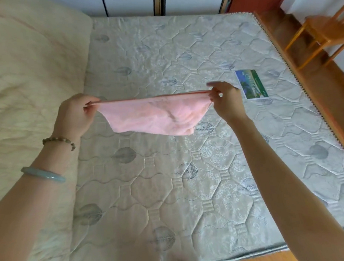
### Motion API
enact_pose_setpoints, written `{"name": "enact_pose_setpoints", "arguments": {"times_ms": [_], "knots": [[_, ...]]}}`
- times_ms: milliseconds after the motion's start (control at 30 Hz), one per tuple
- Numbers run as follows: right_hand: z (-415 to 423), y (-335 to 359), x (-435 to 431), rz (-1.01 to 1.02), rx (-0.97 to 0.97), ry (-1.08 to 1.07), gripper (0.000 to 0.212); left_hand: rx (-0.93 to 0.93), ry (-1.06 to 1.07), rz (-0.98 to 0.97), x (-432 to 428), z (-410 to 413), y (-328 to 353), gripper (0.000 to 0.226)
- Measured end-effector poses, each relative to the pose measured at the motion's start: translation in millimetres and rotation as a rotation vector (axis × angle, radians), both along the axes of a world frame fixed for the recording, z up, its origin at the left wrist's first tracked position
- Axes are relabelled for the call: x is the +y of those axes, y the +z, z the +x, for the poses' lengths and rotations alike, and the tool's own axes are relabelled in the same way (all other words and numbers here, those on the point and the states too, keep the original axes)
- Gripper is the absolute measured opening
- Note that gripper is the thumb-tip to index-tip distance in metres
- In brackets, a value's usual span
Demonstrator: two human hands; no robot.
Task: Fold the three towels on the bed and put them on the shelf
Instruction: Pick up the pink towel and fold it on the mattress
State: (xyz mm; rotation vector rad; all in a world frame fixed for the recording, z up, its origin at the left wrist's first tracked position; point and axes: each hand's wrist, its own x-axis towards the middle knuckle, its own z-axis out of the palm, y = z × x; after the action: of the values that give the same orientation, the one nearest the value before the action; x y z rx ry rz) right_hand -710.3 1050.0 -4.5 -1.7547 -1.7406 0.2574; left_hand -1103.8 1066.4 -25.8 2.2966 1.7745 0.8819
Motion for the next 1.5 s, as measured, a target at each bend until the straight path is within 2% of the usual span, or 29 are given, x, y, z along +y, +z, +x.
{"name": "enact_pose_setpoints", "arguments": {"times_ms": [67,100,233,433,567,667,700,833,1033,1100,1133,1333,1500], "knots": [[5,-13,-13,0.013,-0.105,0.045,0.028,-0.029,-0.047,-0.085,-15,-3,-9,0.018],[7,-24,-23,-0.044,-0.128,0.064,0.027,-0.035,-0.065,-0.140,-25,-5,-17,0.017],[10,-86,-76,-0.371,-0.125,0.100,0.025,0.039,-0.132,-0.369,-85,-4,-68,0.012],[6,-200,-184,-0.915,-0.170,0.124,0.040,0.132,-0.082,-0.872,-181,4,-178,0.006],[2,-254,-245,-1.176,-0.212,0.181,0.036,0.257,-0.139,-1.162,-234,4,-232,0.006],[1,-276,-268,-1.334,-0.181,0.173,0.036,0.264,-0.186,-1.281,-257,0,-246,0.003],[2,-281,-269,-1.362,-0.160,0.160,0.038,0.250,-0.195,-1.313,-259,-1,-249,0.009],[6,-288,-243,-1.319,-0.070,0.113,0.032,0.181,-0.138,-1.299,-239,-9,-254,0.012],[6,-303,-163,-0.969,0.141,-0.085,0.022,-0.220,0.143,-1.026,-165,-11,-270,0.018],[0,-309,-139,-0.882,0.163,-0.141,0.023,-0.282,0.182,-0.963,-140,-5,-275,0.012],[-3,-313,-127,-0.851,0.172,-0.161,0.024,-0.288,0.183,-0.927,-128,-2,-280,0.008],[-6,-343,-82,-0.769,0.216,-0.259,0.025,-0.224,0.177,-0.793,-79,19,-303,0.017],[-9,-371,-62,-0.757,0.117,-0.251,0.025,-0.163,0.196,-0.772,-55,27,-338,0.017]]}}
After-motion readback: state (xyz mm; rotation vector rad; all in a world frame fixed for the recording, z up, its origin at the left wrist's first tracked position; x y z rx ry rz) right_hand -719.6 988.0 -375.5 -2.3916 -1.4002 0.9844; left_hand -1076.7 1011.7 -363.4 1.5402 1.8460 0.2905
